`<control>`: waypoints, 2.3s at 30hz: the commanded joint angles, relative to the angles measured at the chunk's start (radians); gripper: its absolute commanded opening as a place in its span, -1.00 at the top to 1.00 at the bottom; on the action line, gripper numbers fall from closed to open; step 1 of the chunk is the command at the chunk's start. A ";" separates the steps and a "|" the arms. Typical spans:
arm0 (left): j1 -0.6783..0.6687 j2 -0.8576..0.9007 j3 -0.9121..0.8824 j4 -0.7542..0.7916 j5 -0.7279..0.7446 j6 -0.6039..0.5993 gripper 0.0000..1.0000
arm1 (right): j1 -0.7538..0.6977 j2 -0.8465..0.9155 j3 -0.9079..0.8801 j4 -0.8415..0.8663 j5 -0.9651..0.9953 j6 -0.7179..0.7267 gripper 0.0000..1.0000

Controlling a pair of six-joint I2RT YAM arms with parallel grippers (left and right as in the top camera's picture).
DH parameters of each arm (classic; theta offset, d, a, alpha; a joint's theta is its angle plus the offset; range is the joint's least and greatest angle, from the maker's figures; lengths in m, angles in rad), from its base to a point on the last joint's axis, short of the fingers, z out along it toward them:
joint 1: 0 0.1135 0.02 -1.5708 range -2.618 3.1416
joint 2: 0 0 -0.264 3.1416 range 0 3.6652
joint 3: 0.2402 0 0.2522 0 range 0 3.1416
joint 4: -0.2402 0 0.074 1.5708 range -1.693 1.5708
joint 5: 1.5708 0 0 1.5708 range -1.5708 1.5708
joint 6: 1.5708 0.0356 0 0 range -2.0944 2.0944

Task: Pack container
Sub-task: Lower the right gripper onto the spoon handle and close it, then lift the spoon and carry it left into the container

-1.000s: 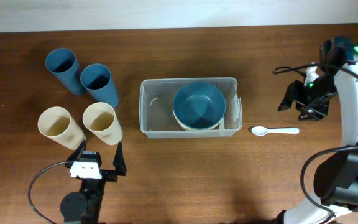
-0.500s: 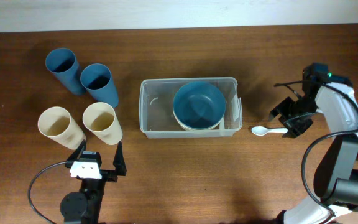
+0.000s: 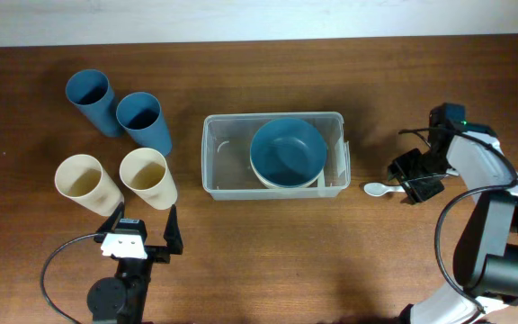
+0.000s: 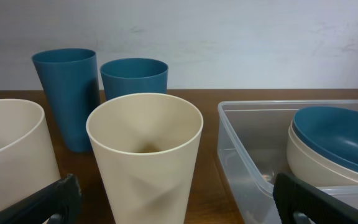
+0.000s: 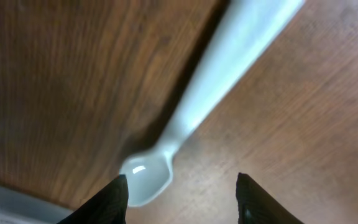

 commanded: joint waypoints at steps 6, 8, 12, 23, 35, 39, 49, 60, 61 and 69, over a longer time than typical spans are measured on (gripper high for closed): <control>0.006 -0.008 -0.006 -0.001 0.011 0.019 -1.00 | 0.026 0.000 -0.055 0.083 0.050 0.062 0.05; 0.006 -0.008 -0.006 -0.001 0.011 0.019 -0.99 | 0.035 0.003 -0.067 0.106 0.051 0.065 0.06; 0.006 -0.008 -0.006 -0.001 0.011 0.019 -1.00 | 0.052 0.010 -0.080 0.138 0.056 0.076 0.08; 0.006 -0.008 -0.006 -0.001 0.011 0.019 -1.00 | 0.060 0.014 -0.107 0.174 0.105 0.105 0.19; 0.006 -0.008 -0.006 -0.001 0.011 0.019 -1.00 | 0.060 0.038 -0.118 0.212 0.109 0.109 0.57; 0.006 -0.008 -0.006 -0.001 0.011 0.019 -1.00 | 0.060 0.049 -0.118 0.212 0.110 0.108 0.78; 0.006 -0.008 -0.006 -0.001 0.011 0.019 -1.00 | 0.056 0.049 -0.117 0.219 0.112 0.024 0.92; 0.006 -0.008 -0.006 -0.001 0.011 0.019 -1.00 | 0.010 0.042 0.003 0.128 0.067 -0.180 0.92; 0.006 -0.008 -0.006 -0.001 0.011 0.019 -1.00 | 0.004 0.039 0.024 0.115 0.055 -0.218 0.93; 0.006 -0.008 -0.006 -0.001 0.011 0.019 -1.00 | -0.010 0.030 0.232 -0.044 -0.046 -0.508 0.93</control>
